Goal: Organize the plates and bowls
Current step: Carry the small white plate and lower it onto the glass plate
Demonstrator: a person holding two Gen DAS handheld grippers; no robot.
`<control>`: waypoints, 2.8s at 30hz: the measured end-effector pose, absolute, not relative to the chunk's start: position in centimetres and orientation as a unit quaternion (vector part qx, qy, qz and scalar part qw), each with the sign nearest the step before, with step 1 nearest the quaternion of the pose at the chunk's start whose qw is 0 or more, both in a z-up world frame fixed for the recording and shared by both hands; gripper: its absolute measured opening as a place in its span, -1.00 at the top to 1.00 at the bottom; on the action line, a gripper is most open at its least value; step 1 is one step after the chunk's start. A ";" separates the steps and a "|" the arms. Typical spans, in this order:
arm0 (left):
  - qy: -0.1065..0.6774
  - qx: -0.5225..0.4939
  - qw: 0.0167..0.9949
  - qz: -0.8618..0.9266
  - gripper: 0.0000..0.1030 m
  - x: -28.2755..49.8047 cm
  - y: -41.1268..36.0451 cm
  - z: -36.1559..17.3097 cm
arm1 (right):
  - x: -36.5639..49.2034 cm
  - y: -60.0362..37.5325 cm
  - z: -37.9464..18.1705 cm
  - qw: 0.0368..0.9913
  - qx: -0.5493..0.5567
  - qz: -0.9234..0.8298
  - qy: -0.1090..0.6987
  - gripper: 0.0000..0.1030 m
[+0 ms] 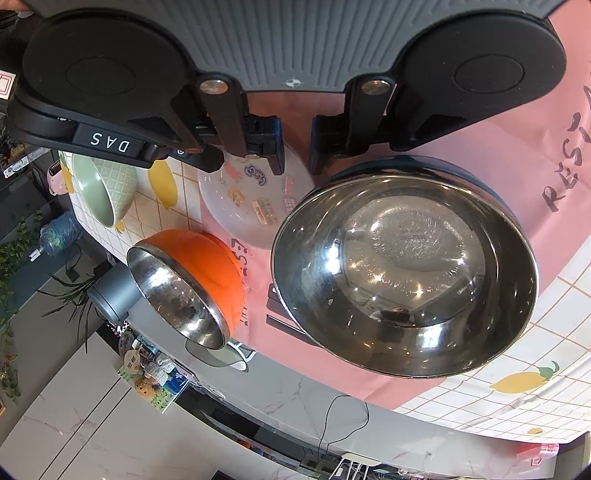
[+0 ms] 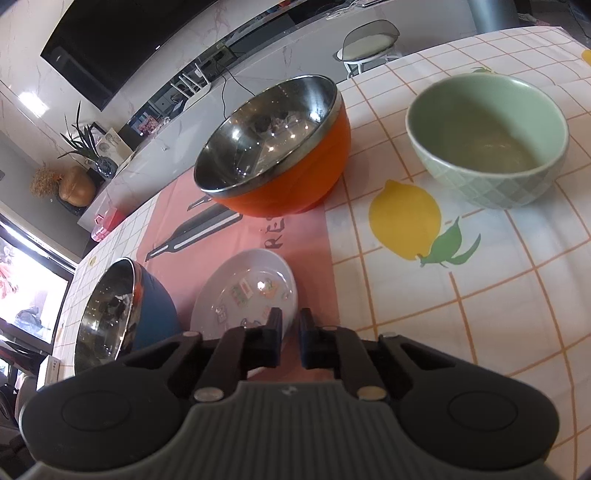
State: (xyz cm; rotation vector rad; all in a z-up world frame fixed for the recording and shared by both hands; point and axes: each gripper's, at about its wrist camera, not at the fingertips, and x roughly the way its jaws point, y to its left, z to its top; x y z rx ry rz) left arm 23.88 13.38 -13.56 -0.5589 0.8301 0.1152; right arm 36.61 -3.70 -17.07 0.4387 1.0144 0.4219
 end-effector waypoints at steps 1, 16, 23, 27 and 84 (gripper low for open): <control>0.398 -0.269 0.876 0.055 0.73 23.8 13.4 -13.5 | 36.6 -3.7 -17.0 0.831 0.206 0.198 0.478 0.90; 0.413 -0.246 0.874 0.065 0.76 22.0 12.3 -10.4 | 34.7 -4.0 -14.7 0.831 0.196 0.189 0.485 0.94; 0.426 -0.239 0.871 0.056 0.76 19.8 11.8 -9.0 | 31.9 -4.7 -12.8 0.829 0.187 0.187 0.492 0.94; 0.430 -0.239 0.869 0.051 0.76 18.7 11.9 -8.5 | 30.2 -5.0 -11.9 0.829 0.188 0.190 0.492 0.94; 0.463 -0.234 0.854 -0.020 0.57 10.3 11.0 -11.3 | 19.0 -9.8 -13.1 0.820 0.203 0.175 0.506 0.56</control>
